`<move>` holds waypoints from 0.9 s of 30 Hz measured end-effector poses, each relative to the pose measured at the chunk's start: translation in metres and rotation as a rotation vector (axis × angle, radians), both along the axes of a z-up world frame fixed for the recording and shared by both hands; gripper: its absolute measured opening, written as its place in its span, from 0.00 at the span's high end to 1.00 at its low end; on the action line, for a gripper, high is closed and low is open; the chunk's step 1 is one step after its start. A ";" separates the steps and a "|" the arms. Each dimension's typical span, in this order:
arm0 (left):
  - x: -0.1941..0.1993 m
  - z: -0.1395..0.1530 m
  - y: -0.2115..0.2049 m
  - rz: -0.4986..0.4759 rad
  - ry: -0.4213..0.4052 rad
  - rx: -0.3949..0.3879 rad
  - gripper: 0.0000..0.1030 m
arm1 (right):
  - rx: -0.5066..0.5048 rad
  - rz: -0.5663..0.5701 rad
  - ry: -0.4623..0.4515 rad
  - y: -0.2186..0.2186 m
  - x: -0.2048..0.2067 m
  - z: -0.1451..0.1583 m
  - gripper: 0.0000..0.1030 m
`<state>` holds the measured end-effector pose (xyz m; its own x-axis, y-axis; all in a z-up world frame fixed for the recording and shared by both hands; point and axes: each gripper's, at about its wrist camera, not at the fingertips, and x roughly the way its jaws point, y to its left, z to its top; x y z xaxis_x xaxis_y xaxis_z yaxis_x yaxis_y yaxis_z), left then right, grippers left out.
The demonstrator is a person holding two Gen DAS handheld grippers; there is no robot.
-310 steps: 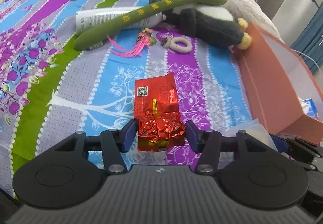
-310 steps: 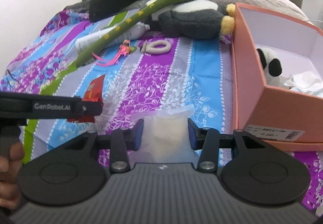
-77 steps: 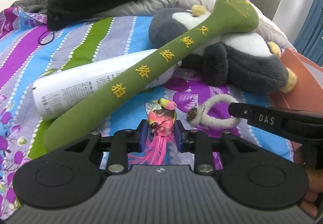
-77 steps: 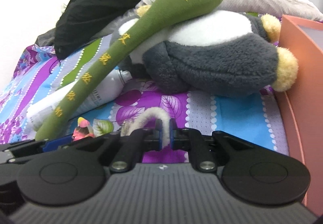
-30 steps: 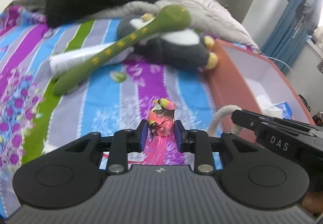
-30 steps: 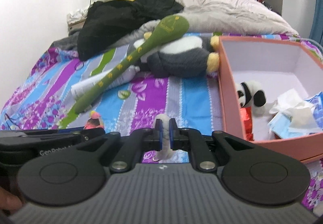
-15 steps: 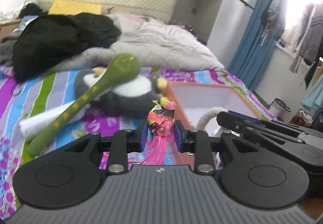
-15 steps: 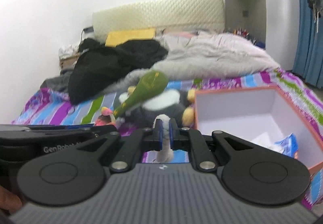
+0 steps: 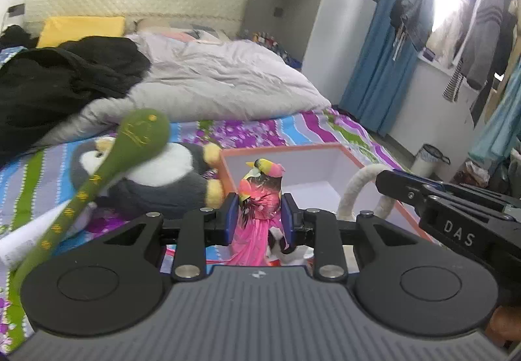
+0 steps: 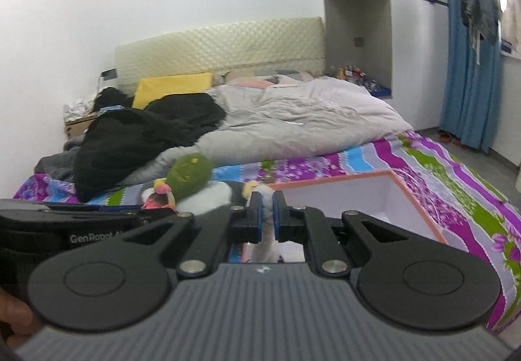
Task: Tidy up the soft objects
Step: 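Lift the tassel ornament with the left tool while the right tool carries the rope ring over the box, then open the left gripper over the box while the right gripper releases the rope ring into it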
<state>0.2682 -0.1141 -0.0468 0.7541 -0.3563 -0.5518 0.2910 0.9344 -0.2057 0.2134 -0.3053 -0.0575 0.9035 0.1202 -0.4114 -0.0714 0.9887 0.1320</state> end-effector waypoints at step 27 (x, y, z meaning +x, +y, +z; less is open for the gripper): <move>0.065 -0.109 -0.095 -0.110 0.244 0.127 0.63 | 0.105 -0.126 0.299 -0.067 0.043 -0.117 0.87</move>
<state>0.3334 -0.2088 -0.1562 0.5543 -0.3455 -0.7572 0.3485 0.9225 -0.1658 0.2562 -0.3723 -0.1742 0.7553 0.0707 -0.6516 0.1078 0.9672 0.2299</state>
